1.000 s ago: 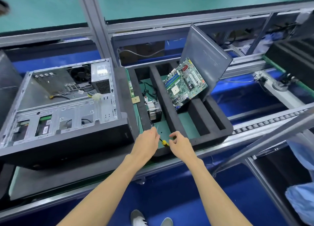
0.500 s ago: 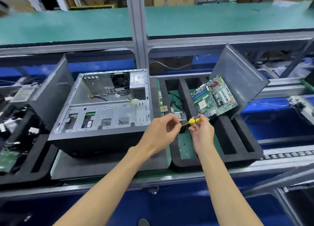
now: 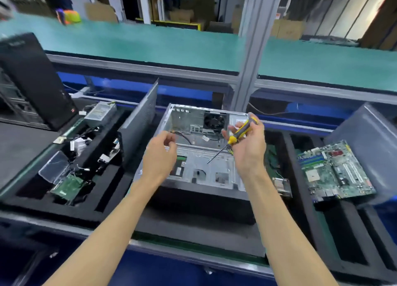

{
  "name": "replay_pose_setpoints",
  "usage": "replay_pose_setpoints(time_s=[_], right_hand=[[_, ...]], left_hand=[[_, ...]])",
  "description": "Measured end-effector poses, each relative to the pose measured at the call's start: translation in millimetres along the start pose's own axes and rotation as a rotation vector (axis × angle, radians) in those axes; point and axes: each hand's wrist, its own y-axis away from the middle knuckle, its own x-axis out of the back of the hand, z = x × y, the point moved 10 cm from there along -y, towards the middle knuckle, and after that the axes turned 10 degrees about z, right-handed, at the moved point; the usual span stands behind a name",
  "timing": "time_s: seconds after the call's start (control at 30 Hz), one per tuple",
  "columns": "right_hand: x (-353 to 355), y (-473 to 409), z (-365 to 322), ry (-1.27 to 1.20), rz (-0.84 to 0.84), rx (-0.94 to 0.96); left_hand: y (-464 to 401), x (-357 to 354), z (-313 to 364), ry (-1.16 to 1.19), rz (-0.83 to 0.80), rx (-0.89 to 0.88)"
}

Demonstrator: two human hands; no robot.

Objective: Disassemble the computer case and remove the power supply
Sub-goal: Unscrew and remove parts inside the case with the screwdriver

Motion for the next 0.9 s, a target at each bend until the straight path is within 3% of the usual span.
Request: replay_pose_setpoints(time_s=[0.17, 0.4, 0.57, 0.9], right_hand=[[-58, 3, 39, 0.094, -0.129, 0.017], [-95, -3, 67, 0.209, -0.281, 0.083], [-96, -16, 87, 0.335, -0.307, 0.133], [-93, -30, 106, 0.435, -0.374, 0.123]], left_hand=[[-23, -2, -48, -0.081, -0.136, 0.027], [-15, -52, -42, -0.192, -0.421, -0.255], [-7, -58, -50, -0.316, -0.348, -0.425], [-10, -58, -48, -0.309, -0.282, -0.47]])
